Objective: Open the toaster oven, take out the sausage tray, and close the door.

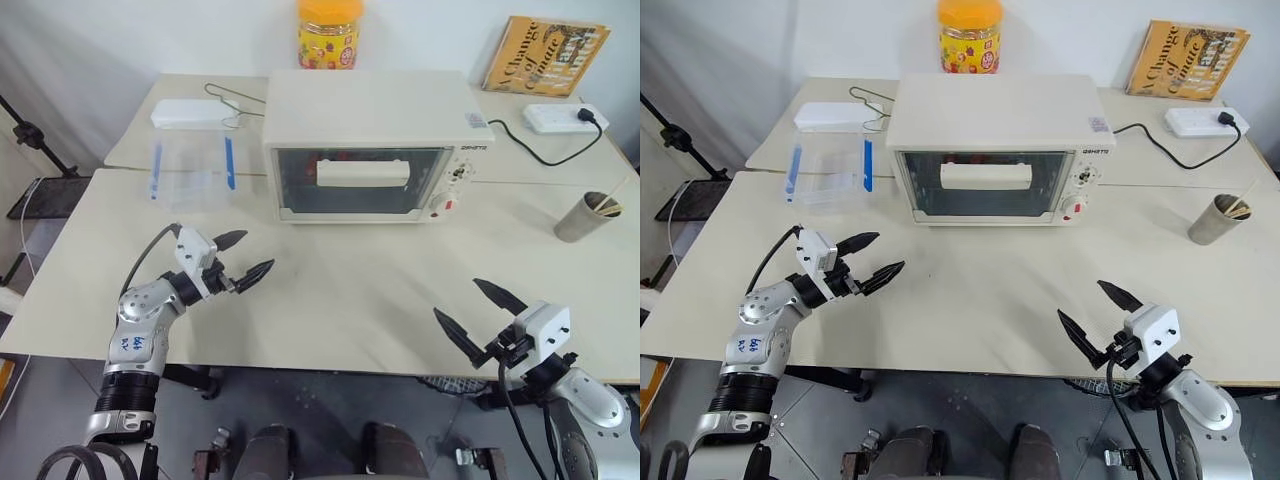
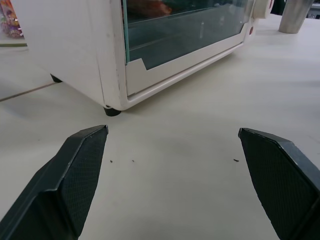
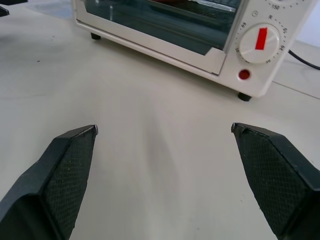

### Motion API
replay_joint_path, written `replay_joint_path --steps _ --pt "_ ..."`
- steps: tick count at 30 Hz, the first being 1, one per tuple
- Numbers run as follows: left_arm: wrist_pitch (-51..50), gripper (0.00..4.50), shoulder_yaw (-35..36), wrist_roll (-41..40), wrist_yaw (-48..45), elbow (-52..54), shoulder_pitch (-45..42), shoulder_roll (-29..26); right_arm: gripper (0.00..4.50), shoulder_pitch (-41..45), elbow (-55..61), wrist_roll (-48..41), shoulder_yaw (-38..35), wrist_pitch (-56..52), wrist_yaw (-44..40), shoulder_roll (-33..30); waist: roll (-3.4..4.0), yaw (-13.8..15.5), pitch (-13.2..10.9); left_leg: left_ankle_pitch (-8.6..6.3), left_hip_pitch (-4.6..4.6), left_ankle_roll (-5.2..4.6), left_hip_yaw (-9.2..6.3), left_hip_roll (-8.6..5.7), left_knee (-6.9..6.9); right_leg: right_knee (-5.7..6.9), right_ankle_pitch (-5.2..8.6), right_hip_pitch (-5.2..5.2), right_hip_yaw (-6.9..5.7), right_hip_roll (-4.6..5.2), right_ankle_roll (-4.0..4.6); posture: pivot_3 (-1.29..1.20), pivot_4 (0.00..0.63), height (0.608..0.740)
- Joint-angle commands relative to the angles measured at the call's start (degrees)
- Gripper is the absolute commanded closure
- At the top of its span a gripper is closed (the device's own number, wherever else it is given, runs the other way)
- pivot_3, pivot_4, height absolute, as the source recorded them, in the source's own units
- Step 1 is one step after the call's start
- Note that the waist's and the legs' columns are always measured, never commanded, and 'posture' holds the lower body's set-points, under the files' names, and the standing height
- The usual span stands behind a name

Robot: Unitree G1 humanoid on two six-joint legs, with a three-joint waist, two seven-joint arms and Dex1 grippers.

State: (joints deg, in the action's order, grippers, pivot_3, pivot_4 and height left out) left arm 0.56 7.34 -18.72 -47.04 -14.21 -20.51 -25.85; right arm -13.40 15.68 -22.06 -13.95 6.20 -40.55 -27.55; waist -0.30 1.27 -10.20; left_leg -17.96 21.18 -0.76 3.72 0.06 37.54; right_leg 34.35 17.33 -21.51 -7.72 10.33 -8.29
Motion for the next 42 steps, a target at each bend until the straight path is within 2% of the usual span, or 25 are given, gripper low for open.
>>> replay_joint_path --steps 1,4,6,8,9,12,16,22,26,33,39,42 --pt "-0.4 0.06 0.9 -1.1 1.1 3.6 1.5 0.3 0.0 3.4 2.0 -3.2 0.7 -1.5 -1.7 -0.8 0.0 0.0 0.0 0.0 0.0 0.0 0.0 0.0 0.0 0.0 0.0 0.0 0.01 0.0 0.0 0.0 0.15 0.74" --pt "0.4 0.06 2.3 -1.8 0.8 5.8 1.5 -1.1 0.0 9.1 4.2 -10.8 1.9 -10.0 -2.1 -0.9 -0.05 -0.3 0.0 0.0 0.0 0.0 -0.09 0.08 0.06 0.04 0.0 0.0 0.01 -0.04 0.0 0.0 0.15 0.74" --pt "-4.6 0.06 4.5 -7.6 -1.9 8.6 1.2 -2.3 0.0 13.1 4.5 -14.1 2.4 -14.2 -2.2 -1.1 -0.05 -0.2 0.0 -0.01 0.0 0.01 -0.2 0.11 0.08 0.06 0.0 0.0 0.0 -0.05 0.0 0.0 0.15 0.74" --pt "-12.7 0.06 8.7 -18.1 -4.0 11.8 0.8 -3.2 0.0 18.3 3.4 -17.2 2.9 -18.8 -2.0 -1.2 -0.06 -0.3 0.0 -0.04 0.03 0.01 -0.37 0.15 0.13 0.07 0.0 -0.01 0.02 -0.04 0.0 0.0 0.15 0.74" --pt "-13.9 0.06 9.1 -18.5 -5.0 12.6 1.1 -4.9 0.0 21.3 2.2 -17.8 3.5 -20.5 -2.3 -1.2 -0.06 -0.4 0.0 -0.07 0.05 -0.02 -0.43 0.19 0.19 0.08 0.0 -0.01 0.01 -0.04 0.0 0.0 0.15 0.74" --pt "-15.5 0.06 9.4 -17.8 -5.9 13.4 1.8 -7.6 0.0 26.5 -0.5 -18.0 4.7 -23.6 -3.4 -1.4 -0.05 -0.4 0.0 -0.13 0.06 -0.03 -0.45 0.13 0.28 0.11 0.0 0.0 -0.01 -0.06 0.0 0.0 0.15 0.74" --pt "-23.0 0.06 12.4 -25.4 -8.4 16.6 2.8 -10.2 0.0 37.2 -9.8 -16.7 6.7 -26.0 -5.2 -0.8 -0.09 -0.4 -0.1 -0.17 0.11 -0.08 -0.41 0.08 0.37 0.11 0.0 0.0 0.01 -0.04 0.0 0.0 0.15 0.74" --pt "-26.8 0.06 12.5 -27.8 -7.7 20.4 3.5 -10.3 0.0 46.5 -19.3 -13.0 7.9 -22.8 -8.6 1.1 -0.09 -0.4 -0.1 -0.22 0.15 -0.02 -0.43 0.09 0.4 0.14 0.0 -0.01 -0.04 -0.06 0.0 0.0 0.15 0.74" --pt "-27.8 0.06 12.0 -28.2 -7.0 22.1 3.9 -9.3 0.0 47.9 -20.6 -12.0 8.3 -20.9 -11.1 2.3 -0.09 -0.7 -0.1 -0.24 0.17 -0.01 -0.22 0.09 0.4 0.13 0.0 -0.02 -0.04 -0.06 0.0 0.0 0.15 0.74" --pt "-29.1 0.06 12.1 -27.9 -6.3 22.2 3.7 -8.9 0.0 45.4 -15.5 -11.4 10.0 -19.5 -17.6 1.3 -0.09 -1.4 -0.1 -0.25 0.17 0.01 -0.13 0.11 0.39 0.12 0.0 -0.03 -0.03 -0.08 -0.01 0.0 0.15 0.74" --pt "-31.1 0.06 12.8 -28.7 -5.0 16.7 -1.3 -9.1 0.0 39.8 -13.3 -2.2 13.8 -6.6 -24.6 -3.4 -0.09 -1.5 -0.1 -0.27 0.17 0.03 -0.04 0.14 0.36 0.08 0.0 -0.07 -0.02 -0.11 -0.01 0.0 0.15 0.74" --pt "-30.5 0.6 12.1 -28.2 -4.5 11.3 -7.0 -7.0 0.0 39.0 -15.2 -0.8 13.9 -3.6 -25.2 -3.3 -0.12 -1.4 -0.1 -0.27 0.17 0.03 -0.01 0.15 0.39 0.08 0.0 -0.07 -0.01 -0.12 -0.01 0.0 0.15 0.74"
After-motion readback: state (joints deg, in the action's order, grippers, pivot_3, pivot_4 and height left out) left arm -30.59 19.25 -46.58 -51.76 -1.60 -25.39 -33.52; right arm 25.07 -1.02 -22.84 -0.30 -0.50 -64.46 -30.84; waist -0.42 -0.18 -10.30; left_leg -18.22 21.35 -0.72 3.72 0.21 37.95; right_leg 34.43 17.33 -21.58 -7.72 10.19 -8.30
